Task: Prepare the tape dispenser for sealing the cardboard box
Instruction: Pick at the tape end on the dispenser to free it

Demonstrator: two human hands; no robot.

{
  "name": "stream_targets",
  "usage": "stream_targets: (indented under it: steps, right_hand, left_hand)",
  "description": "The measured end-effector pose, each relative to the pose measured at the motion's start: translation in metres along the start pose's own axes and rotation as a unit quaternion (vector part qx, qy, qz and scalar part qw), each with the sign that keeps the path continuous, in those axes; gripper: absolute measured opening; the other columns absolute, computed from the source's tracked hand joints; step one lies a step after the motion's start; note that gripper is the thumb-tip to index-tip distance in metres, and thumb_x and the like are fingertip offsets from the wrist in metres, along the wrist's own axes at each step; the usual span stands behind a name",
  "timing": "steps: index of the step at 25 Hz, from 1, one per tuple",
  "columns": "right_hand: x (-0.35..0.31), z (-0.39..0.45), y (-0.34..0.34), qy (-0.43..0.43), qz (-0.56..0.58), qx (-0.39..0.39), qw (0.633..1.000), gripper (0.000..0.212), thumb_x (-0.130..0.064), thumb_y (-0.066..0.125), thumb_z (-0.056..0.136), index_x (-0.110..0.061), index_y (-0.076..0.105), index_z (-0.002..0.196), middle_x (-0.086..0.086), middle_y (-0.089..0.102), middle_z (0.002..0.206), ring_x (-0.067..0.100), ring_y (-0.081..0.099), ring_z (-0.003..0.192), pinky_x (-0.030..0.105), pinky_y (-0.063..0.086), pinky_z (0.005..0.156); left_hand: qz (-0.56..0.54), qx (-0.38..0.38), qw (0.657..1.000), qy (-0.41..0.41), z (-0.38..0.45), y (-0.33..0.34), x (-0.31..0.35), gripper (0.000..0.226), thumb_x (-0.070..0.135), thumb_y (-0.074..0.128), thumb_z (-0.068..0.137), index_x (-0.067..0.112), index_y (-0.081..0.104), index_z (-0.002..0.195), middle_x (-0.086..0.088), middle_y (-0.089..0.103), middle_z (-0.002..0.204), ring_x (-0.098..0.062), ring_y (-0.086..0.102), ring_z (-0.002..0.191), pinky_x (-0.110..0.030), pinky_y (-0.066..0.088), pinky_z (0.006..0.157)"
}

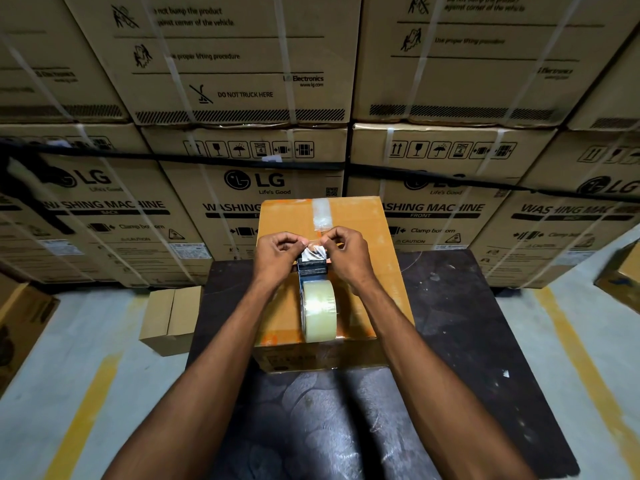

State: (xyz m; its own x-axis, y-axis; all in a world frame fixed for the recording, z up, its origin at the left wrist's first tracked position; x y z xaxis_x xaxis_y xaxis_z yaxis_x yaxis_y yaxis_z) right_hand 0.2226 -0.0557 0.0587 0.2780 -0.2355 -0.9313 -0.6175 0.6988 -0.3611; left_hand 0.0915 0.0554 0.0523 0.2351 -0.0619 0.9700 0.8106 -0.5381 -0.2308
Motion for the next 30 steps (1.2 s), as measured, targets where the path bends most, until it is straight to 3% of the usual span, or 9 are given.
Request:
stream_targets:
  steps: [5, 8, 10, 12, 16, 19, 21, 24, 30]
  right_hand:
    - [0.0, -0.0005, -0.0001, 0.008, 0.005, -0.006, 1.0, 0.014, -0.018, 0.068, 0.098, -0.008, 0.074, 0.09, 0.007, 0.076, 0.089, 0.022, 0.071, 0.087, 0.036, 0.055, 0.076]
    - [-0.0006, -0.0022, -0.0009, 0.001, -0.009, 0.001, 1.0, 0.014, -0.015, 0.066, 0.1, -0.009, 0.074, 0.089, 0.004, 0.076, 0.09, 0.013, 0.069, 0.084, 0.028, 0.052, 0.072]
    - [0.0012, -0.0014, -0.0004, 0.014, 0.005, 0.0, 1.0, 0.02, -0.015, 0.06, 0.102, -0.009, 0.074, 0.089, 0.003, 0.077, 0.09, 0.014, 0.071, 0.085, 0.032, 0.056, 0.075]
    - [0.0018, -0.0027, -0.0001, 0.017, 0.018, -0.002, 1.0, 0.019, -0.019, 0.064, 0.1, -0.01, 0.074, 0.086, 0.004, 0.077, 0.087, 0.021, 0.073, 0.086, 0.038, 0.06, 0.076]
    - [-0.0003, -0.0056, -0.0004, -0.007, -0.013, 0.008, 1.0, 0.016, -0.019, 0.068, 0.099, -0.013, 0.073, 0.085, 0.003, 0.077, 0.089, 0.018, 0.072, 0.088, 0.031, 0.052, 0.075]
    - [0.0007, -0.0043, 0.0006, 0.018, 0.011, 0.002, 1.0, 0.024, -0.023, 0.06, 0.103, -0.015, 0.073, 0.085, 0.002, 0.079, 0.09, 0.02, 0.075, 0.088, 0.044, 0.062, 0.081]
    - [-0.0005, -0.0043, -0.0013, 0.009, 0.005, 0.005, 1.0, 0.021, -0.027, 0.067, 0.1, -0.014, 0.073, 0.085, 0.002, 0.077, 0.087, 0.021, 0.075, 0.085, 0.047, 0.064, 0.079]
    - [-0.0007, -0.0043, -0.0012, -0.012, -0.03, 0.011, 0.999, 0.013, -0.022, 0.073, 0.096, -0.012, 0.074, 0.088, 0.003, 0.076, 0.087, 0.019, 0.073, 0.086, 0.044, 0.063, 0.079]
    - [0.0004, -0.0064, 0.0014, 0.016, 0.019, 0.005, 1.0, 0.026, -0.027, 0.059, 0.103, -0.017, 0.073, 0.084, 0.003, 0.078, 0.089, 0.021, 0.074, 0.088, 0.049, 0.063, 0.083]
  left_hand:
    - [0.005, 0.009, 1.0, -0.004, 0.0, 0.0007, 0.0006, 0.003, 0.018, 0.078, 0.094, 0.017, 0.081, 0.096, -0.004, 0.083, 0.093, -0.025, 0.079, 0.093, -0.047, 0.065, 0.083]
    - [0.002, 0.004, 1.0, -0.01, 0.0016, 0.0012, -0.002, 0.007, 0.017, 0.078, 0.094, 0.013, 0.082, 0.099, -0.005, 0.083, 0.092, -0.028, 0.079, 0.093, -0.048, 0.065, 0.082]
    - [0.002, 0.0, 1.0, -0.011, 0.0017, 0.0014, -0.0017, 0.008, 0.018, 0.078, 0.094, 0.012, 0.082, 0.099, -0.005, 0.083, 0.092, -0.028, 0.08, 0.092, -0.047, 0.066, 0.08]
    - [0.002, 0.001, 1.0, -0.01, 0.0014, 0.0006, -0.0019, 0.009, 0.018, 0.078, 0.094, 0.012, 0.082, 0.099, -0.005, 0.083, 0.092, -0.024, 0.079, 0.089, -0.043, 0.065, 0.076]
    - [-0.012, -0.005, 1.0, -0.003, 0.0009, 0.0009, -0.0021, 0.009, 0.017, 0.078, 0.094, 0.01, 0.082, 0.099, -0.007, 0.083, 0.091, -0.02, 0.077, 0.082, -0.032, 0.061, 0.063]
    - [-0.022, -0.008, 1.0, -0.006, 0.0018, 0.0011, -0.0017, 0.01, 0.014, 0.077, 0.095, 0.007, 0.081, 0.101, -0.008, 0.083, 0.091, -0.019, 0.077, 0.082, -0.027, 0.06, 0.059]
    - [-0.028, -0.008, 1.0, -0.01, 0.0015, -0.0001, -0.0017, 0.011, 0.014, 0.076, 0.096, 0.006, 0.081, 0.102, -0.008, 0.082, 0.092, -0.016, 0.076, 0.081, -0.023, 0.058, 0.056]
    - [-0.024, -0.012, 1.0, -0.004, 0.002, -0.0001, -0.0027, 0.011, 0.015, 0.076, 0.096, 0.007, 0.081, 0.102, -0.009, 0.082, 0.095, -0.017, 0.075, 0.085, -0.028, 0.06, 0.06]
    - [-0.03, -0.019, 0.999, 0.004, 0.0053, -0.0005, -0.0058, 0.011, 0.017, 0.076, 0.096, 0.008, 0.081, 0.101, -0.008, 0.082, 0.093, -0.017, 0.075, 0.084, -0.028, 0.059, 0.06]
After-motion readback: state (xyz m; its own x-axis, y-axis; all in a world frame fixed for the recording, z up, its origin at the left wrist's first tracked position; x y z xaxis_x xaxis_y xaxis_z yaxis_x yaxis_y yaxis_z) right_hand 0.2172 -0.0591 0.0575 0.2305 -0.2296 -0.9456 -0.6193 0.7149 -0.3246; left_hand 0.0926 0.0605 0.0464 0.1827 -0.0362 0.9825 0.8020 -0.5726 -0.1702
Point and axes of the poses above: each hand's wrist, its own z-axis towards the middle knuckle, its own y-axis out of the palm, x = y × z, the point moved 3 cm from there along z, towards the middle knuckle
